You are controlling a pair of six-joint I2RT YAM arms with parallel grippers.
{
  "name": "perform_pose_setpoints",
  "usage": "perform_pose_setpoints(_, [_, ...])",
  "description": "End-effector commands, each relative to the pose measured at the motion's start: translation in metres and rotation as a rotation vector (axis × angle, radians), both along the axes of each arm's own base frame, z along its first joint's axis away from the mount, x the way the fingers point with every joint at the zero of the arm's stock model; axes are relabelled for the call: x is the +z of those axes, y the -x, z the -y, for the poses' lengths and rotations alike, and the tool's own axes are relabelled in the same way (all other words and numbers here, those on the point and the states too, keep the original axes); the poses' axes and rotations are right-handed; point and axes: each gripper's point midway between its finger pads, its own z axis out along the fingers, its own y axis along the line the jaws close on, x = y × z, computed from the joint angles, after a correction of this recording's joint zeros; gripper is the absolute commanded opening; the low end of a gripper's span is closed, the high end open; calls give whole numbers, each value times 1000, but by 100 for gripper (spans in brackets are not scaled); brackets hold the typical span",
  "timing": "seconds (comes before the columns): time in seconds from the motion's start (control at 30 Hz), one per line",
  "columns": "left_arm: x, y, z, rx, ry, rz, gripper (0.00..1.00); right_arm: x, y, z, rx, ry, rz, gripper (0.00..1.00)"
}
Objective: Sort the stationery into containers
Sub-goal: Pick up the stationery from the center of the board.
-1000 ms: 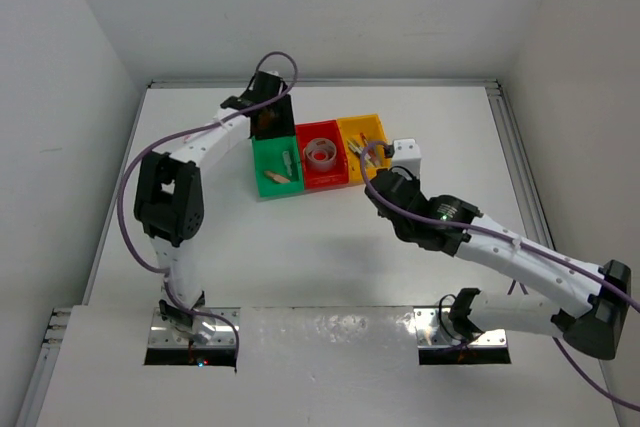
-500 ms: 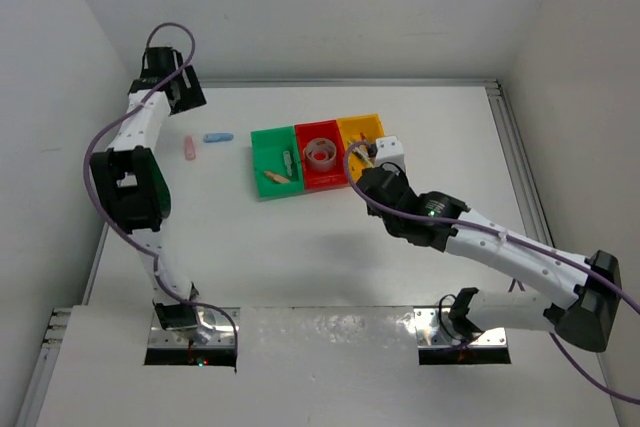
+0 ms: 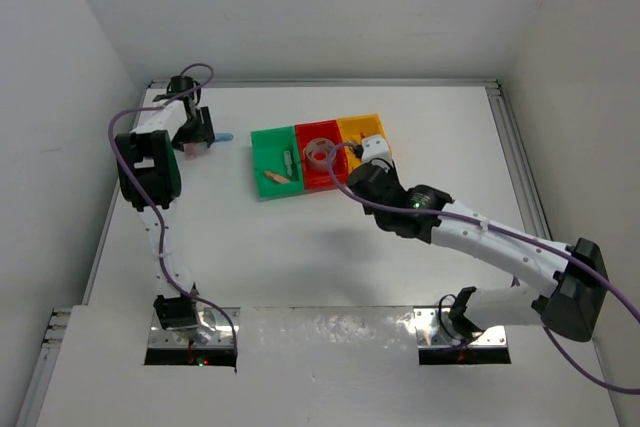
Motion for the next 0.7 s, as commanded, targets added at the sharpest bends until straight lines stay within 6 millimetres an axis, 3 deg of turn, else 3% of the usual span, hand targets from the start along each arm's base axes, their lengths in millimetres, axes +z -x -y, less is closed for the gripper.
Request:
perform_pose_setpoints(0.0, [11,-9,-13,37,-42,57,66,22,-7,-6,-14,-62,39,39])
perform_pose_setpoints(0.07, [8,-11,-12,44,-36,61,61,25,-7,-6,-17,-76,45,39])
perform_pose_setpoints(0.27, [-16,2,-11,72,47,-3,26,39,-7,-4,-40,-97,54,39])
perform_pose_setpoints(0.3, [-18,8,-11,79,65,-21,13,41,-6,-2,-52,-97,57,39])
perform_pose_setpoints(0.37, [-15,13,-15,112,111,-22,0,47,-5,1,-62,-115,71,39])
perform_pose_setpoints(0.43, [-2,19,-23,149,140,-6,0,48,-3,4,-73,-127,80,39])
perform_pose_setpoints(0.53, [42,16,-25,193,187,105,0,50,0,8,-83,-165,97,39])
perform_pose_setpoints(0.57, [74,11,-14,180,236,178,0,49,2,9,-84,-170,97,39])
perform_pose_setpoints(0.6, [91,7,-7,168,250,220,0,52,3,10,-89,-192,108,39])
perform_pose_setpoints(0.63, [109,2,14,123,264,258,0,50,4,11,-91,-195,106,39])
perform_pose_setpoints(0.67, [141,0,28,81,276,328,0,49,5,13,-98,-202,108,39])
